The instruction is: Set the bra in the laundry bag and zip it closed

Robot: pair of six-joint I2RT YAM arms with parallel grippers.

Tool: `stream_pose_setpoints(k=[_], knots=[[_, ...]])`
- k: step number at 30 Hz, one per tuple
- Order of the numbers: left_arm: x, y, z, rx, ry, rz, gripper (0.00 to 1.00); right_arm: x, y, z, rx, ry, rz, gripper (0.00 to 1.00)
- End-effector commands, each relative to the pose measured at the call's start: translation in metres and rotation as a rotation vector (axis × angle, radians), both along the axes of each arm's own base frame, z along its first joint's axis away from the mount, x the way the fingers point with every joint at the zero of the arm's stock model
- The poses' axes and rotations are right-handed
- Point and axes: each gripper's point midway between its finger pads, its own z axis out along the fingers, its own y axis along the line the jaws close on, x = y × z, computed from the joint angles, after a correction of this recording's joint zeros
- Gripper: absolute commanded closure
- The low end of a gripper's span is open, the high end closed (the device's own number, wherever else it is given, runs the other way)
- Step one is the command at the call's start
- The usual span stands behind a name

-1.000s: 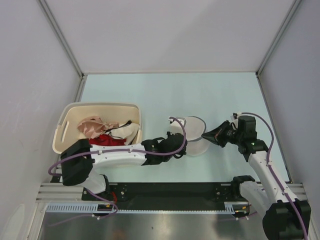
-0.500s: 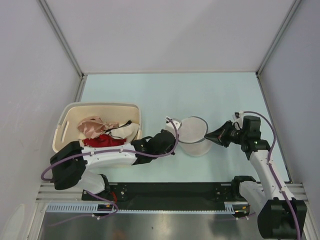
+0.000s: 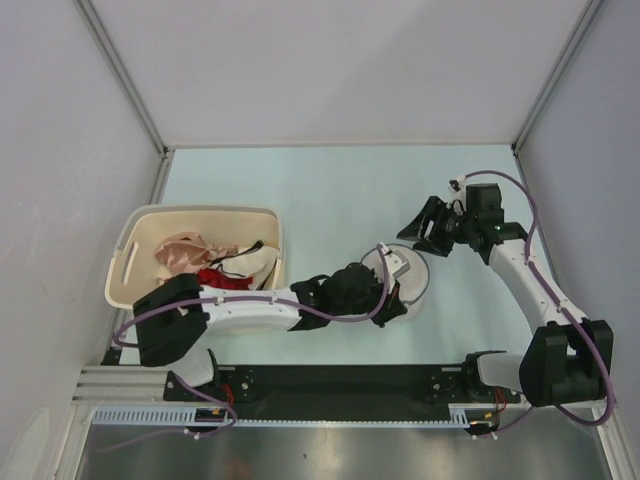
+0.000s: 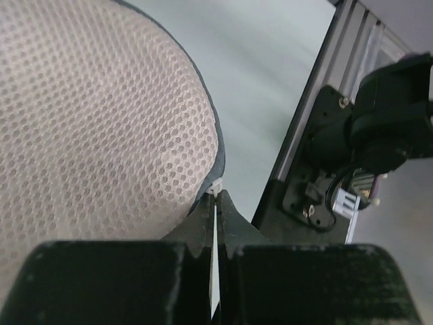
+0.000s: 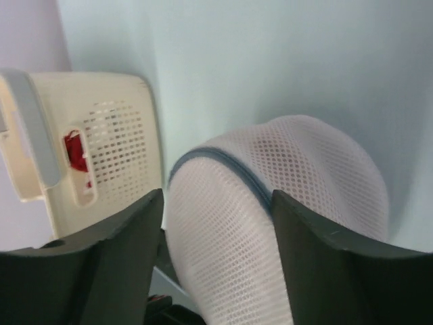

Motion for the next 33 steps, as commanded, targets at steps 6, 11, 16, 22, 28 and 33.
stream_pose_setpoints(k=[6,11,16,22,28,33], knots=[[0.038,-0.031,0.040,-0.099,0.028,0.109,1.00,-0.027,-0.071,0.019,-0.343,-0.082,-0.265,0.00],[0.037,-0.035,0.039,-0.107,0.043,0.091,1.00,-0.059,-0.098,0.032,-0.413,-0.093,-0.394,0.00],[0.038,-0.036,0.039,-0.108,0.046,0.088,1.00,-0.092,-0.052,0.032,-0.070,-0.038,-0.348,0.00],[0.035,-0.038,0.037,-0.105,0.051,0.074,1.00,-0.088,-0.023,0.016,0.214,-0.031,-0.355,0.08],[0.030,-0.035,0.030,-0.093,0.067,0.062,1.00,-0.078,-0.024,0.003,0.214,-0.013,-0.384,0.38],[0.030,-0.019,0.014,-0.037,0.068,0.088,1.00,-0.065,-0.023,-0.006,0.228,0.007,-0.351,0.76]])
